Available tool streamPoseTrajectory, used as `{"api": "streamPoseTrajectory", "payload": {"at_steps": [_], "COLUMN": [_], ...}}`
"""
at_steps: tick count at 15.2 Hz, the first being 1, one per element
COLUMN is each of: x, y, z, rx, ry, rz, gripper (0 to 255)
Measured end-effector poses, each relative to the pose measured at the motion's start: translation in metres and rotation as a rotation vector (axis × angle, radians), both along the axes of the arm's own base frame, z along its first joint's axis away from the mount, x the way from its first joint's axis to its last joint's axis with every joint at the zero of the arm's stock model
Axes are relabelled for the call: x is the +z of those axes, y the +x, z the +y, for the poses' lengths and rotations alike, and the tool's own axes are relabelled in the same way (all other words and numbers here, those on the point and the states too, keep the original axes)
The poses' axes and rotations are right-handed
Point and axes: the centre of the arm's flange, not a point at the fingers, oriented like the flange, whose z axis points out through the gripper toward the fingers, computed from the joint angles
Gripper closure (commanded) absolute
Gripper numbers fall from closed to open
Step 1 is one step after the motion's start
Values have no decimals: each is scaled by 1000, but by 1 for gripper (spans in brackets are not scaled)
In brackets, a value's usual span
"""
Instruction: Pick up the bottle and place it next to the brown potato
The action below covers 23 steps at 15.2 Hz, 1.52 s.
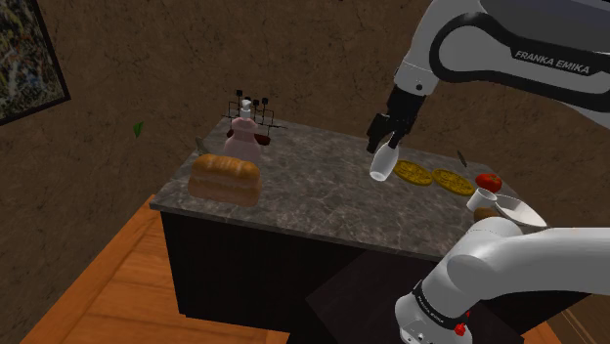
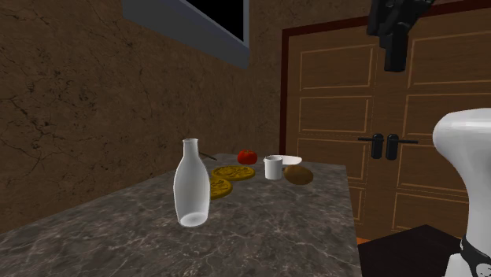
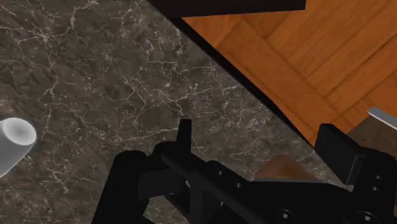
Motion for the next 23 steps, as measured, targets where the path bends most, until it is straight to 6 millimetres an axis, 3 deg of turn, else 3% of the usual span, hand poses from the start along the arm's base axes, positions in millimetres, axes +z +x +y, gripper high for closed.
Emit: {"api": "streamPoseTrajectory", "payload": {"at_steps": [3, 23], "x": [-4, -58], "y": [3, 94], "z": [-13, -250], "rx": [-3, -53], "ry": [0, -5], "rz": [1, 11], "gripper": [0, 0]}}
